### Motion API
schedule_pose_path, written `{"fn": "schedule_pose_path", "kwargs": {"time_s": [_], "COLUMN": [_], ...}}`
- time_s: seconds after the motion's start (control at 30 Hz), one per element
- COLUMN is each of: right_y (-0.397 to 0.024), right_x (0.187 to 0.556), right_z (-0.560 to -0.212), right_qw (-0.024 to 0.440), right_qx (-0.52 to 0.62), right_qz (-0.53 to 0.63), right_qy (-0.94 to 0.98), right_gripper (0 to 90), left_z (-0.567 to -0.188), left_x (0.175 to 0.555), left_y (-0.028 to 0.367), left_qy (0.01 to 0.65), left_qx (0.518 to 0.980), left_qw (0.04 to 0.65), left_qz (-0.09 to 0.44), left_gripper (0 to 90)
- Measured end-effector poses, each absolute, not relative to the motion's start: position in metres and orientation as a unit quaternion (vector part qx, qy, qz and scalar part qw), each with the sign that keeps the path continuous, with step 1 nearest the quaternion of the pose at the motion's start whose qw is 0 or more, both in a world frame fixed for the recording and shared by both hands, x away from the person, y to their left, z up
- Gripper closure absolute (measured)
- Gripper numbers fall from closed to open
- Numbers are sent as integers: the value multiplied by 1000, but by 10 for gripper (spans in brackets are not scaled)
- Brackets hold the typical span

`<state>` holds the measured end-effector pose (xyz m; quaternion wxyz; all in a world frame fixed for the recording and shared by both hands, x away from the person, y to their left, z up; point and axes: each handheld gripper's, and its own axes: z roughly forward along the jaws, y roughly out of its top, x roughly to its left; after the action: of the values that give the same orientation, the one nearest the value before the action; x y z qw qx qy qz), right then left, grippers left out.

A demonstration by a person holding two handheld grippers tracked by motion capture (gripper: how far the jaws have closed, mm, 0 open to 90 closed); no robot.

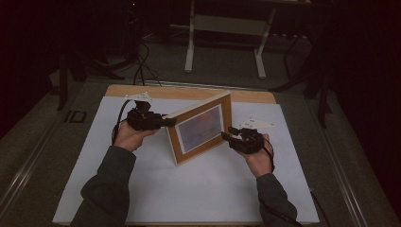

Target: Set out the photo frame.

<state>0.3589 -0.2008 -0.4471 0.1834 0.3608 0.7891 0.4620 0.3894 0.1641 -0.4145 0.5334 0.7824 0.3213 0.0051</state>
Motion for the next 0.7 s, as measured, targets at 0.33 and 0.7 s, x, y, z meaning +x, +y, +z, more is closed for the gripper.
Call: {"fn": "schedule_pose_path", "kwargs": {"time_s": [0.33,0.7], "right_y": [-207,-214], "right_x": [370,383], "right_z": [-438,-436], "right_qw": [196,208], "right_qx": [375,393], "right_qz": [463,451], "right_qy": [779,774], "right_gripper": [592,545], "left_z": [-415,-417], "left_x": [392,390], "left_y": [163,163], "left_qy": [303,311], "left_qx": [788,781], "left_qw": [536,542], "left_qz": [-7,3], "left_gripper": [721,717]}}
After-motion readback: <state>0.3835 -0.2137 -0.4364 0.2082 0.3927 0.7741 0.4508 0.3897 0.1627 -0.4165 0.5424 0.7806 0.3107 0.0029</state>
